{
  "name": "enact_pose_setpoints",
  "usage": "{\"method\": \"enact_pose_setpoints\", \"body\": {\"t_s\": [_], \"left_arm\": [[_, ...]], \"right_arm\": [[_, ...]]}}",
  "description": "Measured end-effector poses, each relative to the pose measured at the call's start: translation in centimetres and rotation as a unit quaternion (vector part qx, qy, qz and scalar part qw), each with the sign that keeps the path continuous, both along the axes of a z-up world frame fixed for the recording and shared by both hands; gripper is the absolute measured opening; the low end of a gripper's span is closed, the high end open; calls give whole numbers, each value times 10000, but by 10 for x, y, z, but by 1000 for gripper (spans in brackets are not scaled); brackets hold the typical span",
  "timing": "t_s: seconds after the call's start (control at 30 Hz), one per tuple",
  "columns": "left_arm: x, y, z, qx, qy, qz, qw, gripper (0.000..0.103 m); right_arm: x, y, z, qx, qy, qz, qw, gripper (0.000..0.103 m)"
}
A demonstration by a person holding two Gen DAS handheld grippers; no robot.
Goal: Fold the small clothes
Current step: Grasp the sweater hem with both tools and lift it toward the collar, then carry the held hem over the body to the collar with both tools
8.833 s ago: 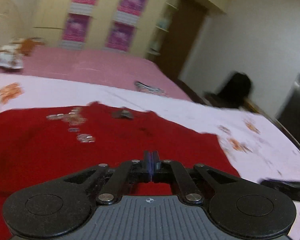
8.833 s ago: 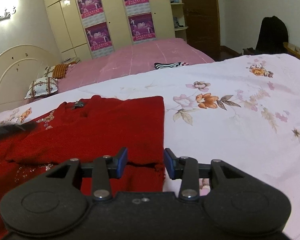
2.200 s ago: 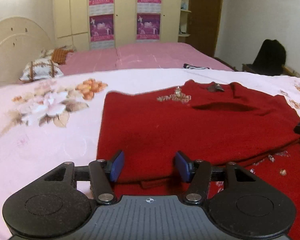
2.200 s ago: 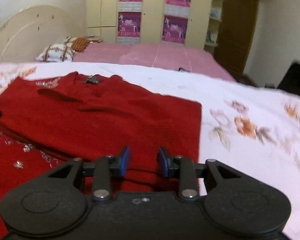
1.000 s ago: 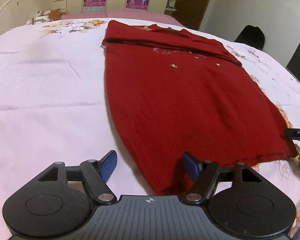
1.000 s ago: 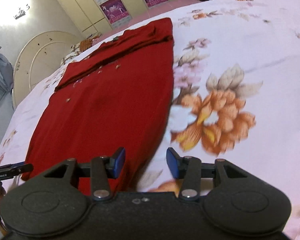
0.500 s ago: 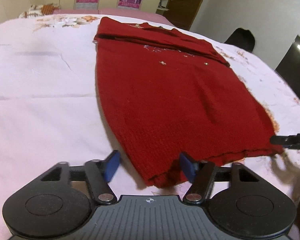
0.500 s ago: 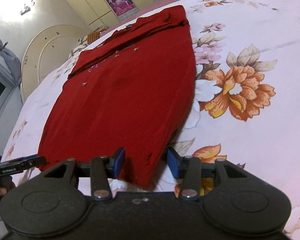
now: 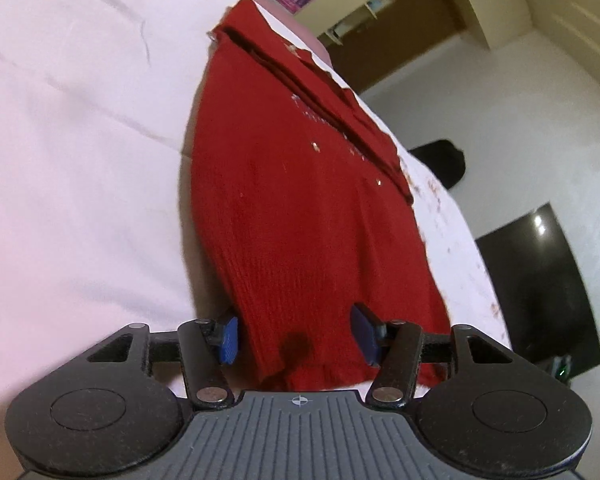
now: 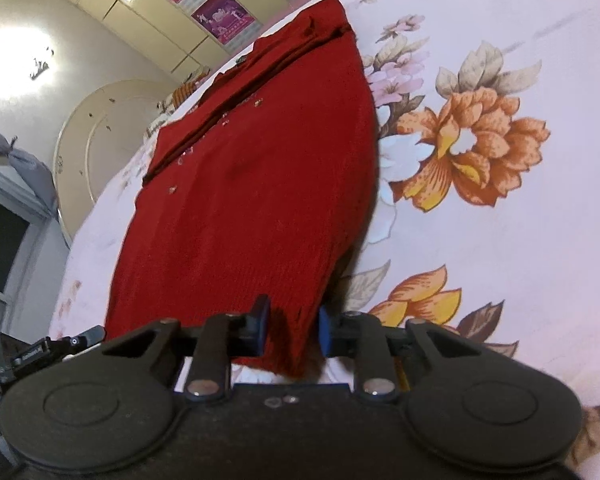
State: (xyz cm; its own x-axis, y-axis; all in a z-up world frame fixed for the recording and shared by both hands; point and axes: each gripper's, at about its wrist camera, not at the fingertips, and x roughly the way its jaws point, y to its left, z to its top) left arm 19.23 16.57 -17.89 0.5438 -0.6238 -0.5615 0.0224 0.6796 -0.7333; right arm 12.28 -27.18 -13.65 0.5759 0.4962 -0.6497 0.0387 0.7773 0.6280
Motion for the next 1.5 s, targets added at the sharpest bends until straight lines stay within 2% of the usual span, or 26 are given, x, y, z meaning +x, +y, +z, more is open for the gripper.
{"method": "enact_pose_setpoints", "body": {"t_s": [0.03, 0.1, 0.13, 0.17, 0.27, 0.33, 0.37, 0.43, 0.5, 0.53, 0.6, 0.7, 0.77, 0.87, 0.93, 1.03, 1.13, 1.27, 1.4, 1.5], "left_arm": [[2, -1, -1, -17, 6, 28, 10000, 49], [4, -1, -4, 80, 40, 123, 9999, 27], [5, -1, -7, 103, 103, 163, 9998, 8], [5, -1, -12, 108, 147, 200, 9996, 4], [-7, 0, -9, 87, -137, 439, 9989, 3], [-22, 10, 4, -173, -581, 626, 9962, 3], [-26, 13, 6, -175, -635, 672, 9956, 3], [-25, 16, -6, -163, -396, 736, 9964, 3], [-19, 15, -22, -119, -52, 748, 9971, 3], [-19, 15, -20, -204, -88, 822, 9964, 3], [-18, 18, -7, -380, -241, 910, 9948, 3], [-5, 20, 18, -580, -579, 958, 9920, 3], [17, 23, 36, -660, -811, 957, 9899, 3], [70, 23, 59, -674, -1088, 961, 9871, 3], [109, 21, 71, -589, -1235, 938, 9861, 3], [172, 23, 84, -387, -1248, 924, 9871, 3], [232, 19, 85, -87, -1187, 858, 9892, 3], [310, 3, 73, 251, -980, 816, 9915, 3], [355, -7, 46, 546, -721, 783, 9928, 4], [384, -16, 29, 649, -721, 764, 9923, 4]], "right_arm": [[2, 0, -1, 3, 0, -8, 10000, 22], [7, -1, -4, 16, -9, -19, 10000, 20], [9, -1, -5, 51, -20, -11, 10000, 19], [12, -1, -6, 50, -43, 8, 10000, 8], [14, 1, -6, -144, -140, 97, 9998, 5], [3, 0, 11, -352, -482, 120, 9981, 5], [-4, -2, 17, -262, -682, 137, 9972, 4], [-12, -7, 23, -214, -917, 198, 9954, 4], [-1, -6, 5, -469, -471, 276, 9974, 4], [7, -3, -6, -538, -168, 327, 9979, 4], [12, -6, 4, -362, -299, 226, 9986, 4], [18, -12, 34, -221, -787, 102, 9966, 4], [32, -13, 54, -291, -1069, 86, 9938, 4], [72, -18, 80, -282, -1453, -52, 9890, 4], [106, -19, 90, -307, -1562, -162, 9871, 4], [158, -21, 96, -309, -1630, -306, 9857, 4], [211, -26, 90, -143, -1504, -416, 9876, 5], [274, -37, 65, 157, -1183, -515, 9915, 5], [325, -41, 29, 315, -853, -553, 9943, 5], [355, -48, 3, 454, -727, -604, 9945, 5]]}}
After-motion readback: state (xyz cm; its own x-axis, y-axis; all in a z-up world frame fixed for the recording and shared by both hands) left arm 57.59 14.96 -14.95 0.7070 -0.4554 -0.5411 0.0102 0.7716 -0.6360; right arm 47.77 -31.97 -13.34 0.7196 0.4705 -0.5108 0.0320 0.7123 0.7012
